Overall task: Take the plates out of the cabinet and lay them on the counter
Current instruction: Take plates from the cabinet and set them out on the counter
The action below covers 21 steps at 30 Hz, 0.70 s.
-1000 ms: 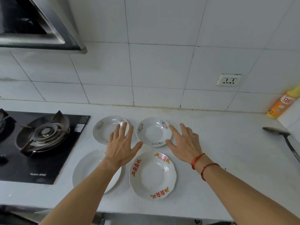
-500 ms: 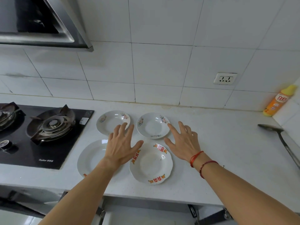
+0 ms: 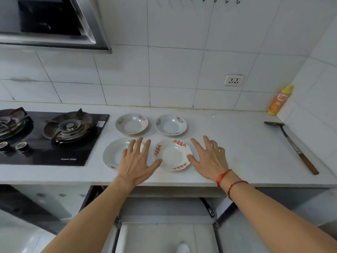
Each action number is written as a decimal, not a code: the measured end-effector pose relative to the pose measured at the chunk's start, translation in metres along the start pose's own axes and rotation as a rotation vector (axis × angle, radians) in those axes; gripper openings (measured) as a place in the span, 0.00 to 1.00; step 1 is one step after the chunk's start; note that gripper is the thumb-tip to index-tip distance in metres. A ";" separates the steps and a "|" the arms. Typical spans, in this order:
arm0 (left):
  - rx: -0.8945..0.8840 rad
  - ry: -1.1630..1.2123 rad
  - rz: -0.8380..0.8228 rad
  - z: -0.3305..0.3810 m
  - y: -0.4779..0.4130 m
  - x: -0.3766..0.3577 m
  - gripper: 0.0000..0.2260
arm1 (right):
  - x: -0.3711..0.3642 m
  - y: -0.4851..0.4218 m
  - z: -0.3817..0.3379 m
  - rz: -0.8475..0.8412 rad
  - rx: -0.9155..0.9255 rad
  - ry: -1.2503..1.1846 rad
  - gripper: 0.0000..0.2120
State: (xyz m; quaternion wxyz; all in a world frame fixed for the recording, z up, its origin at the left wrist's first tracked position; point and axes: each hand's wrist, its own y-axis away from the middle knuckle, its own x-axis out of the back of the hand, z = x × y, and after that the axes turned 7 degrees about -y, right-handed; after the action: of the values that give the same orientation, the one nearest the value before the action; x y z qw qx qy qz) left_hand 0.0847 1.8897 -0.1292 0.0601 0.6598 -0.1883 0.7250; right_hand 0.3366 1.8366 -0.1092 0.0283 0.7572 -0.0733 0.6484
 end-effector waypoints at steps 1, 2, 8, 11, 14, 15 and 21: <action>-0.009 0.002 0.003 0.000 0.008 0.002 0.39 | 0.002 0.011 -0.002 0.004 -0.008 -0.001 0.31; -0.019 0.003 0.008 0.000 0.016 0.004 0.39 | 0.003 0.022 -0.003 0.006 -0.018 -0.006 0.31; -0.064 -0.003 0.033 0.016 0.051 0.011 0.36 | 0.004 0.074 0.004 0.017 -0.075 -0.009 0.31; -0.064 0.011 0.024 0.024 0.063 0.008 0.36 | 0.003 0.090 0.013 0.012 -0.097 -0.003 0.31; -0.063 0.008 0.004 0.033 0.070 0.005 0.37 | 0.000 0.099 0.023 0.004 -0.104 -0.003 0.31; -0.062 0.004 0.001 0.036 0.071 0.004 0.38 | -0.001 0.102 0.025 0.001 -0.104 -0.008 0.31; -0.073 -0.012 -0.004 0.056 0.079 -0.002 0.37 | -0.005 0.116 0.042 -0.018 -0.102 -0.033 0.31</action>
State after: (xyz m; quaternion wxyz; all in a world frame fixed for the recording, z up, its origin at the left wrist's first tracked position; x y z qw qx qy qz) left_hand 0.1107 1.7978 -0.1428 0.0845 0.6619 -0.2136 0.7136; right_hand 0.3603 1.7168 -0.1264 0.0715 0.7660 -0.1002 0.6309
